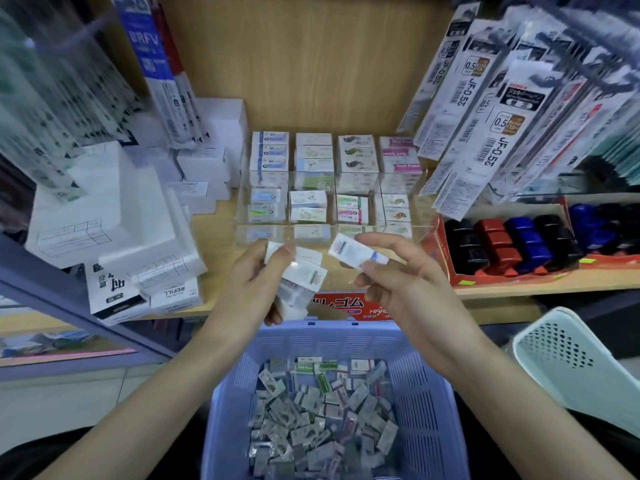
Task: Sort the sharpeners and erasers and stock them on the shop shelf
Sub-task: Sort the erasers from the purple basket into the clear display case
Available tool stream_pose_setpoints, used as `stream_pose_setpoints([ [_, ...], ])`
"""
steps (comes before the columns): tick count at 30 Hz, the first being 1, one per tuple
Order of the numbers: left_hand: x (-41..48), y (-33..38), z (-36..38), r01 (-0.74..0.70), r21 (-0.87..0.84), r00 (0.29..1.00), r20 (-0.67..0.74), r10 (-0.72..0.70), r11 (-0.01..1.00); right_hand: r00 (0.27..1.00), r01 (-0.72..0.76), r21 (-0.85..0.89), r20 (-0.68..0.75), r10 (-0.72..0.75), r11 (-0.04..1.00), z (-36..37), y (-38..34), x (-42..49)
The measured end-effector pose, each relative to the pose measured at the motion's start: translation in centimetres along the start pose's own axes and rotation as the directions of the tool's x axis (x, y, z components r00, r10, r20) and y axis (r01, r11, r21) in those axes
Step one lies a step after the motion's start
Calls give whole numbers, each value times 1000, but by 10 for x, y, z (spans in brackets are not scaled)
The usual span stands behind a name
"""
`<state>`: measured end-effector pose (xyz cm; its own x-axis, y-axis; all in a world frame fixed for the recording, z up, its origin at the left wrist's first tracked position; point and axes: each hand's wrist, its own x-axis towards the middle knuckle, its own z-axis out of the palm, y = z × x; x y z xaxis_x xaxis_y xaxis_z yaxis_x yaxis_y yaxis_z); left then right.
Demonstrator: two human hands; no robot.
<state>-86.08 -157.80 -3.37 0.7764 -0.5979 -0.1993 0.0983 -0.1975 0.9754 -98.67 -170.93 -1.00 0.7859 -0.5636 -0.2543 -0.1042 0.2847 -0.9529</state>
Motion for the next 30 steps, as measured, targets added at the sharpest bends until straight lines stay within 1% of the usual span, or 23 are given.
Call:
stream_pose_setpoints([
  [2, 0, 1, 1, 12, 6, 1000, 25, -12, 1000, 997, 78, -63, 19, -77, 995, 3, 1, 1],
  [5, -5, 4, 5, -40, 19, 992, 121, 37, 999, 983, 184, -101, 38, -181, 978, 10, 1, 0],
  [8, -7, 8, 7, -75, -29, 980, 182, 79, 997, 963, 270, -122, 41, -267, 955, 14, 2, -1],
  [12, -8, 11, 7, -113, -51, 967, 225, 122, 992, 958, 287, -146, 48, -283, 947, 15, 3, -2],
  [14, -8, 9, 5, -122, -30, 961, 248, 125, 992, 956, 295, -235, 66, -287, 926, 15, 6, -3],
  [16, -9, 6, 4, -121, -3, 956, 267, 117, 993, 942, 333, -378, 102, -318, 864, 12, 8, -3],
  [18, -8, 4, 2, -110, 17, 957, 273, 101, 994, 913, 400, -506, 154, -377, 764, 8, 9, -2],
  [19, -8, 3, 2, -107, 28, 957, 273, 95, 994, 889, 443, -573, 182, -420, 690, 7, 9, -1],
  [20, -8, 2, 1, -104, 37, 958, 273, 90, 994, 854, 488, -644, 212, -475, 590, 7, 11, 0],
  [22, -7, 1, 0, -98, 41, 958, 275, 83, 994, 761, 542, -767, 275, -587, 344, 6, 18, 3],
  [23, -6, 1, -1, -90, 42, 959, 272, 75, 995, 729, 542, -800, 296, -617, 257, 7, 22, 4],
  [24, -6, 0, -1, -75, 42, 962, 268, 61, 996, 718, 539, -813, 308, -624, 219, 8, 25, 6],
  [27, -5, -3, -4, -20, 43, 964, 264, 8, 999, 732, 542, -810, 325, -598, 223, 9, 29, 11],
  [28, -5, -4, -5, -14, 45, 964, 266, 1, 999, 735, 543, -808, 324, -596, 231, 9, 30, 13],
  [30, -4, -4, -7, -22, 59, 964, 267, 6, 998, 758, 531, -795, 291, -583, 293, 10, 31, 14],
])
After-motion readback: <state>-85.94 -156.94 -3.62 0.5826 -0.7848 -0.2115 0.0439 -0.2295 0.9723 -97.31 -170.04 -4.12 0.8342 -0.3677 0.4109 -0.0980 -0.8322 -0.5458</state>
